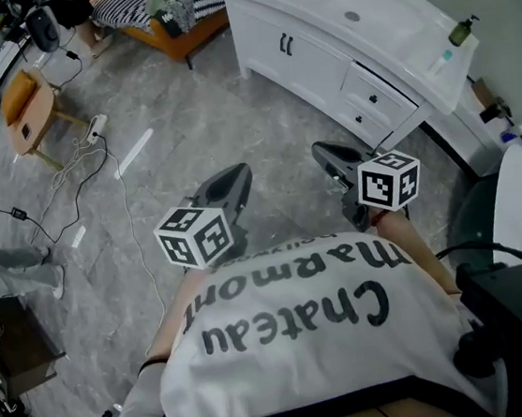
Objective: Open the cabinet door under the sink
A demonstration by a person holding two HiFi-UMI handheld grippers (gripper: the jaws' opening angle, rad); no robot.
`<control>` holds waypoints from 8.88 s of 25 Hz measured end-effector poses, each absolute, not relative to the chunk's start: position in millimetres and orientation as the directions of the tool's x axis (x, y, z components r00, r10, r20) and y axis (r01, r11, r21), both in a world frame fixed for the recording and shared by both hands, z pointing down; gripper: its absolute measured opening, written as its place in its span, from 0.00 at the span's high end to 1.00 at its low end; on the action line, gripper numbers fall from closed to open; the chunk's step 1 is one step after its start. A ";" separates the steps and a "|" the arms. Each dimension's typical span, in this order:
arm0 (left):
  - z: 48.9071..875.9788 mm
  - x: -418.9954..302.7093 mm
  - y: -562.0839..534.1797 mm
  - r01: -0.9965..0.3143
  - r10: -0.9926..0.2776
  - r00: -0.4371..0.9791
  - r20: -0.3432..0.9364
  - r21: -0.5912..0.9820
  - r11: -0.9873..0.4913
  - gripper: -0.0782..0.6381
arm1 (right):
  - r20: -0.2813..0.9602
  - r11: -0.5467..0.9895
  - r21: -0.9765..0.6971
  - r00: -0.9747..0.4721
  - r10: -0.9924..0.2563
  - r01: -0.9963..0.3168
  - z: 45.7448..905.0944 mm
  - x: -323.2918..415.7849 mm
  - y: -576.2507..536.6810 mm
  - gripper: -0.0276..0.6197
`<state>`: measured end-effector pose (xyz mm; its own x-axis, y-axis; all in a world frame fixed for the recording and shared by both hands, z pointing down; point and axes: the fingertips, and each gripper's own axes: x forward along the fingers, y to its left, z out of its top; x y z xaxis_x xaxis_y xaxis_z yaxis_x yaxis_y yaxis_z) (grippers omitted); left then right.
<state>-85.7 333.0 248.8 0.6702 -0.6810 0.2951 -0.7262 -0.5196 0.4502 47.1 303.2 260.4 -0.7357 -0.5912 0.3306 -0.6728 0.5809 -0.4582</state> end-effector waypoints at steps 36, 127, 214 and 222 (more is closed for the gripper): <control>244.3 -87.3 88.9 -0.581 -0.546 0.798 0.256 0.566 -0.585 0.88 | 0.315 0.378 -0.472 -0.553 -0.772 -0.797 255.5 68.7 116.3 0.94; 602.9 97.6 -322.9 -0.299 -0.011 0.801 0.598 0.386 -0.873 0.79 | 0.406 0.027 -0.443 -0.227 -0.885 -0.896 591.3 117.6 -305.0 0.85; 619.4 -65.6 -245.2 -0.028 -0.013 0.402 0.916 -0.002 -1.000 0.83 | 0.771 0.486 -0.120 -0.390 -0.504 -0.866 605.3 38.6 -86.8 0.89; 621.1 -85.7 -249.1 -0.064 -0.054 0.383 0.922 -0.032 -0.997 0.83 | 0.810 0.502 -0.100 -0.364 -0.461 -0.859 610.3 46.3 -56.2 0.89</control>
